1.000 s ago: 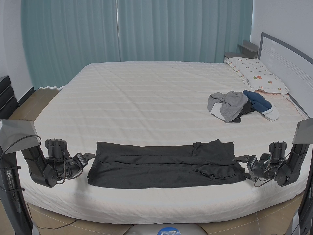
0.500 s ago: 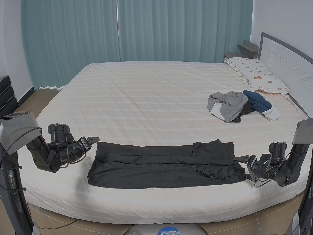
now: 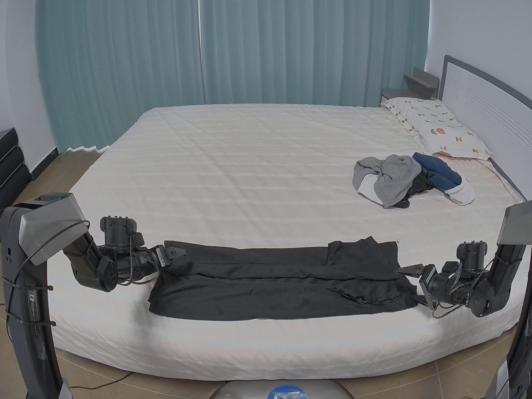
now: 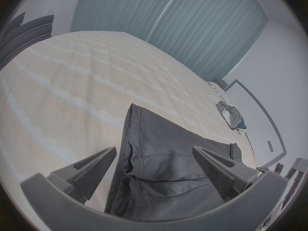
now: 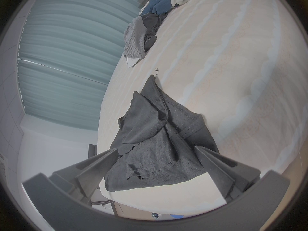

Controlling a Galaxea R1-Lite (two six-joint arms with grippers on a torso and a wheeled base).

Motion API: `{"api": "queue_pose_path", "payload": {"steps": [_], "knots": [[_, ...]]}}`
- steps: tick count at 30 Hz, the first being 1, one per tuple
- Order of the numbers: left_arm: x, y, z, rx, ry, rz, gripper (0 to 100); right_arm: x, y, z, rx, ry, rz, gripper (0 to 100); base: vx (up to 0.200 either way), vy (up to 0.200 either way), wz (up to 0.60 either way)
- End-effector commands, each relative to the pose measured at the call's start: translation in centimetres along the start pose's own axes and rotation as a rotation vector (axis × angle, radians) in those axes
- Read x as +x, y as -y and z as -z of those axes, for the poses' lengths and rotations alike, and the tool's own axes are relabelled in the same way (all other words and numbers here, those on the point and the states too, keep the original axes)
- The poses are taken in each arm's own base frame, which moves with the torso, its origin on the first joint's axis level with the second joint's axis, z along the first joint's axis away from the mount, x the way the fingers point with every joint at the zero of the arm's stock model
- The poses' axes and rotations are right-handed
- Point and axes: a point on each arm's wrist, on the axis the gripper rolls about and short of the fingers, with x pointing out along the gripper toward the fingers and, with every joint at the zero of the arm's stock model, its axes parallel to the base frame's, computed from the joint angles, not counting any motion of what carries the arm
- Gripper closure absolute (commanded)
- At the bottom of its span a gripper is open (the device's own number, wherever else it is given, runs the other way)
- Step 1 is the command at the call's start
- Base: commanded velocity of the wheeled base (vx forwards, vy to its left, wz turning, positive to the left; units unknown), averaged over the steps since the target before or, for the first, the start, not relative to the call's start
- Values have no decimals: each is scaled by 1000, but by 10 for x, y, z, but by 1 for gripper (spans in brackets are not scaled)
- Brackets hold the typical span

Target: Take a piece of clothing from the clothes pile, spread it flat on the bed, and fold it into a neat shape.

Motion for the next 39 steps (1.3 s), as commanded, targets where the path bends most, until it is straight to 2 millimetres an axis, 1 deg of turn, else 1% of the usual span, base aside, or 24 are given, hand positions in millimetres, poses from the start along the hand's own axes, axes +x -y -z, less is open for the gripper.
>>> {"api": "queue_pose_path", "payload": {"steps": [1, 4, 6, 8, 11, 13, 15, 19, 27, 28, 35, 38, 39], "knots": [[5, -2, 3, 4, -5, -1, 0, 1, 0, 1, 1, -3, 1, 0, 0, 0, 0], [8, -4, 4, 18, -6, -12, 0, 1, 0, 1, 1, -2, 2, 0, 0, 0, 0], [12, -8, 8, 50, 2, -61, 0, 1, 0, 1, 1, -2, 2, 0, 0, 0, 0], [15, -9, 12, 54, -6, -74, 0, 1, 1, 1, 0, -3, 3, 0, 0, 0, 0], [18, -6, 16, 61, -16, -71, 0, 1, 0, 1, -6, -4, 3, 0, 0, 0, 0], [18, -5, 17, 62, -18, -71, 0, 1, 0, 1, -7, -4, 3, 0, 0, 0, 0], [18, 1, 21, 71, -31, -63, 0, 1, 1, 2, -9, -6, 5, 0, 0, 0, 0], [18, 5, 26, 80, -44, -57, 0, 1, 1, 2, -8, -7, 6, 0, 0, 0, 0], [16, 6, 28, 82, -52, -59, 0, 1, 1, 3, -10, -9, 6, 0, 0, 0, 0], [16, 6, 28, 82, -53, -60, 100, 1, 1, 3, -10, -9, 6, 0, 0, 0, 0], [15, 6, 28, 81, -50, -60, 100, 1, 1, 3, -10, -9, 6, 0, 0, 0, 0], [13, 7, 25, 79, -40, -62, 100, 1, 1, 3, -10, -9, 6, 0, 0, 0, 0], [12, 6, 22, 77, -22, -88, 100, 1, 1, 3, -9, -10, 7, 0, 0, 0, 0]]}}
